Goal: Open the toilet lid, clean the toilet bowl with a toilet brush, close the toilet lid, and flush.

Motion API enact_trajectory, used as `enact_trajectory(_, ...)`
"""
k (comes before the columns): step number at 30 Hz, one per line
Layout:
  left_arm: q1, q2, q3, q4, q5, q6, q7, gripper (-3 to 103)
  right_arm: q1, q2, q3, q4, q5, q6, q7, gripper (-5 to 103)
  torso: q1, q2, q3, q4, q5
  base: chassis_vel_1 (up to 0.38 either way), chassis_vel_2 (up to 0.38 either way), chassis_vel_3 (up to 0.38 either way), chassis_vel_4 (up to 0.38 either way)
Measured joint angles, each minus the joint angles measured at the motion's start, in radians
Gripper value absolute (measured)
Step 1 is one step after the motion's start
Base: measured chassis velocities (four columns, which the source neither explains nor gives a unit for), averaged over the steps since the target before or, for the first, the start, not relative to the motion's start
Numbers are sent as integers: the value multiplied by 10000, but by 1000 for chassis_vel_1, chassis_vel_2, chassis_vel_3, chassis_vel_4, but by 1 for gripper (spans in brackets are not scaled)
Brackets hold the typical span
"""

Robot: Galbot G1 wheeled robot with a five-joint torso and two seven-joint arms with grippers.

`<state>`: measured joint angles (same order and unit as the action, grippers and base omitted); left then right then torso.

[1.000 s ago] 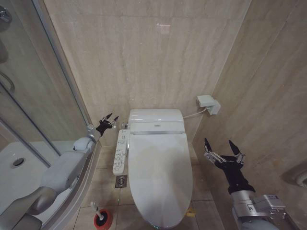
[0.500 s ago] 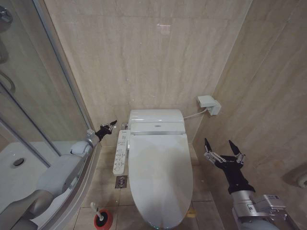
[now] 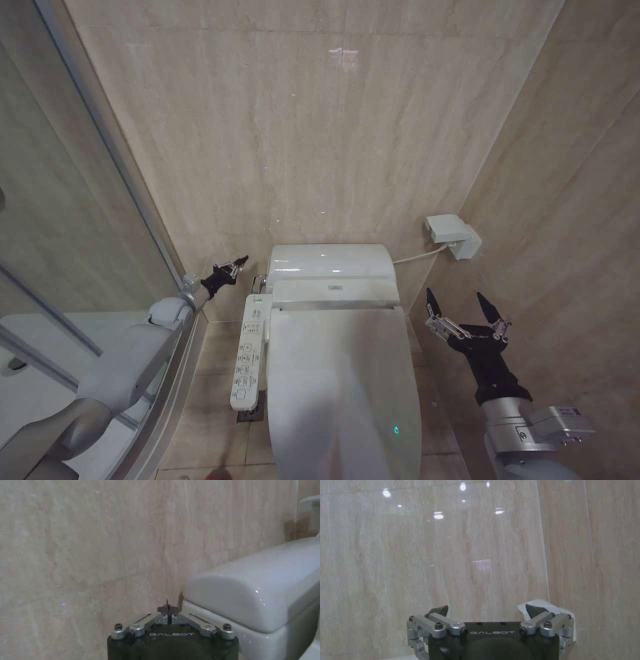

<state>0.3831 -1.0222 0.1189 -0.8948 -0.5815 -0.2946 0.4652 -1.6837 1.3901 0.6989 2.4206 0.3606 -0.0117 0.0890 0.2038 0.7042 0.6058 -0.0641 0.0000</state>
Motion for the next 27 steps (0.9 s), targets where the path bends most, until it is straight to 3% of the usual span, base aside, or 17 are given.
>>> enact_trajectory(12,86,-44,-14,34,0,-11,226,0,-3,0,0,0,0,0,0,100,-14,4,-6,2,-1,21,-36,-30,37)
enact_trajectory(27,281,31,-17,378,46,-145,1518,0,-1,0,0,1,0,0,0,100,-9,3,-4,2,-1,-19,-9,16,8)
